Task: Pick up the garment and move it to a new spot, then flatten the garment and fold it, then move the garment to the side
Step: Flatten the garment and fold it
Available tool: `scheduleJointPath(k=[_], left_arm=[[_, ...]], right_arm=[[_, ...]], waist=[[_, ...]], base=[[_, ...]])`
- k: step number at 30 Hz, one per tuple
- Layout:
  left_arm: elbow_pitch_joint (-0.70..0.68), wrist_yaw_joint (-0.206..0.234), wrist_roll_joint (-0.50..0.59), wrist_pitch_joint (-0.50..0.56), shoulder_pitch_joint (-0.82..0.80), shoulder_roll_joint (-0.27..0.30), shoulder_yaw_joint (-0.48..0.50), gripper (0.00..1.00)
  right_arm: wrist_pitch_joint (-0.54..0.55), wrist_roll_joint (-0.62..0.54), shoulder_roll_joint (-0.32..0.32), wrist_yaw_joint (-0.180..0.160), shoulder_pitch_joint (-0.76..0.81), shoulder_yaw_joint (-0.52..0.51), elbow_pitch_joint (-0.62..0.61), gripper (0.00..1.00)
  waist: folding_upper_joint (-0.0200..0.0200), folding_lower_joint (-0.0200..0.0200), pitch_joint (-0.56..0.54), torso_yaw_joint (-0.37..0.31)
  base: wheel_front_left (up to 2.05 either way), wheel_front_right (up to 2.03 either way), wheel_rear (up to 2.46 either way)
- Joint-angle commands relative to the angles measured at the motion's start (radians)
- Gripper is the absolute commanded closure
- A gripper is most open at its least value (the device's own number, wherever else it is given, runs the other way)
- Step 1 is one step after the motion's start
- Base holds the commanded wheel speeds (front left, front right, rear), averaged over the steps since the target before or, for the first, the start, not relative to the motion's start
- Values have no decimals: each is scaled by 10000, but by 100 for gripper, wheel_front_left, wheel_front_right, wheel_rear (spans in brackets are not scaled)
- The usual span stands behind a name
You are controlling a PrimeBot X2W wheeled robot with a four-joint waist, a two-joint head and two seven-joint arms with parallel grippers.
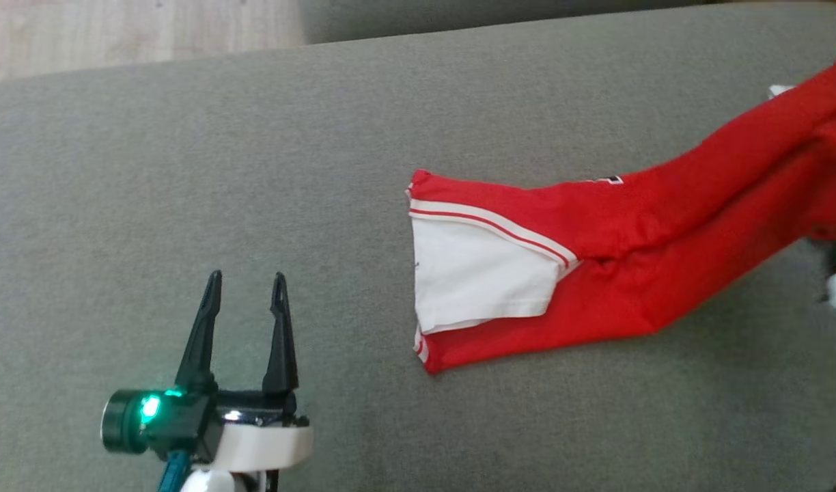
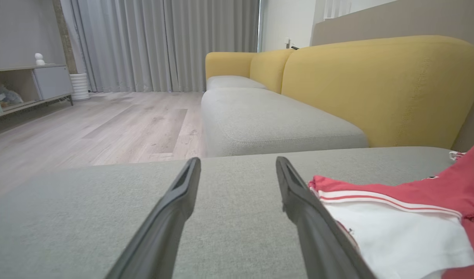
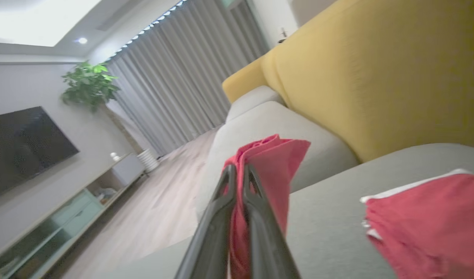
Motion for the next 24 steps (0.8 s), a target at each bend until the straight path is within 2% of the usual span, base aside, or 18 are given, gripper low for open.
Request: scheduleJointPath(k=[1, 5, 9, 16, 21, 22, 23, 24], left_arm=[[-209, -76, 89, -93, 15, -65, 457, 0], [-126, -224, 151, -93, 62, -158, 538, 0], [-31, -310, 195, -93, 70, -236, 668, 0], [130, -515, 283, -93, 11, -344, 792, 0], [178, -592, 364, -93, -17, -396, 893, 0], [181, -606, 381, -93, -18, -405, 905, 0], [186, -616, 399, -93, -19, -415, 914, 0], [193, -630, 431, -93, -31, -432, 929, 0]], right_arm=[[80, -101, 122, -7, 138, 405, -697, 100], [115, -691, 982, -7, 249, 1558, -1316, 100], [-129, -1091, 1440, -7, 139, 2747, -1203, 100], [-750, -1593, 1628, -7, -67, 4965, 457, 100], [-1629, -1129, 1638, -7, -327, 6451, 1897, 100], [-1857, -1058, 1639, -7, -426, 6687, 2210, 79], [-2065, -962, 1639, -7, -524, 6941, 2505, 9], [-2472, -664, 1640, -7, -726, 7485, 2906, 0]], waist=[[-1, 0, -87, 131], [-1, 0, -88, 352], [-1, 0, -27, 534], [-1, 0, 163, 794], [-1, 0, 219, 891], [-1, 0, 217, 906], [-1, 0, 214, 919], [-1, 0, 206, 928]], base=[[0, 0, 0], [0, 0, 0], [0, 0, 0], [0, 0, 0], [0, 0, 0], [0, 0, 0], [0, 0, 0], [0, 0, 0]])
